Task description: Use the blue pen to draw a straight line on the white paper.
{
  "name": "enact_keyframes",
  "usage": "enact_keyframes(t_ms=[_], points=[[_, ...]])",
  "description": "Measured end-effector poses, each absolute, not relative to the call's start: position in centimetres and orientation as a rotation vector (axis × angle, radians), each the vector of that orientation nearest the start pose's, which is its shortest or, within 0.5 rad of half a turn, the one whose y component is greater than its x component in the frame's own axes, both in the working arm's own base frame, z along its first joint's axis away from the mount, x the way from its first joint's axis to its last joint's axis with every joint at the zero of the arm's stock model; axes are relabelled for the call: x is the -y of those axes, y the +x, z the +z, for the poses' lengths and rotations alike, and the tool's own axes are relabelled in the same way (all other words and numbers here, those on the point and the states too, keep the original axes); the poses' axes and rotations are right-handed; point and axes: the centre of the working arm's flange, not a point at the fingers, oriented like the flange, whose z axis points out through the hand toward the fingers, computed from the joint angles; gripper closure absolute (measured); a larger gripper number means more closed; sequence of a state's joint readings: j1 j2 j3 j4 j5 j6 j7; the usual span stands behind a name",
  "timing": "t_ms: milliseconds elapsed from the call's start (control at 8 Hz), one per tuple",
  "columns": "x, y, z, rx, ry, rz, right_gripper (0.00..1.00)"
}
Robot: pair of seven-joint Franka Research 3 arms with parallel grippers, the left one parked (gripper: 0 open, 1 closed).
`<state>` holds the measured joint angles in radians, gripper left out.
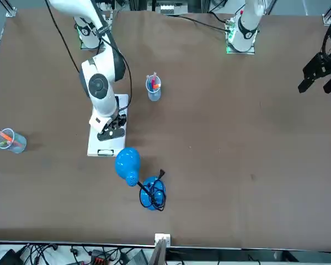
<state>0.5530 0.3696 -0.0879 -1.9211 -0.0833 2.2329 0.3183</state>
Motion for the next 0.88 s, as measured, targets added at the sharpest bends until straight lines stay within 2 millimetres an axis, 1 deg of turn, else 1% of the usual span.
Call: enact_keyframes(t_ms=[125,250,375,500,625,875], points=[[-27.7,54.9,30.0,0.333,-3.240,0.055,0.80],[-27.6,54.8,31.5,0.328,-3.247,0.079,0.80],[-26.9,54.9,33.7,0.338,-3.247,0.086,0.80],[-25.4,55.0,35.9,0.375,-3.244,0.104,0.80],[-23.6,55.3,37.2,0.410,-3.238,0.123,0.80],[-19.5,56.6,38.2,0.471,-3.222,0.130,0.80]])
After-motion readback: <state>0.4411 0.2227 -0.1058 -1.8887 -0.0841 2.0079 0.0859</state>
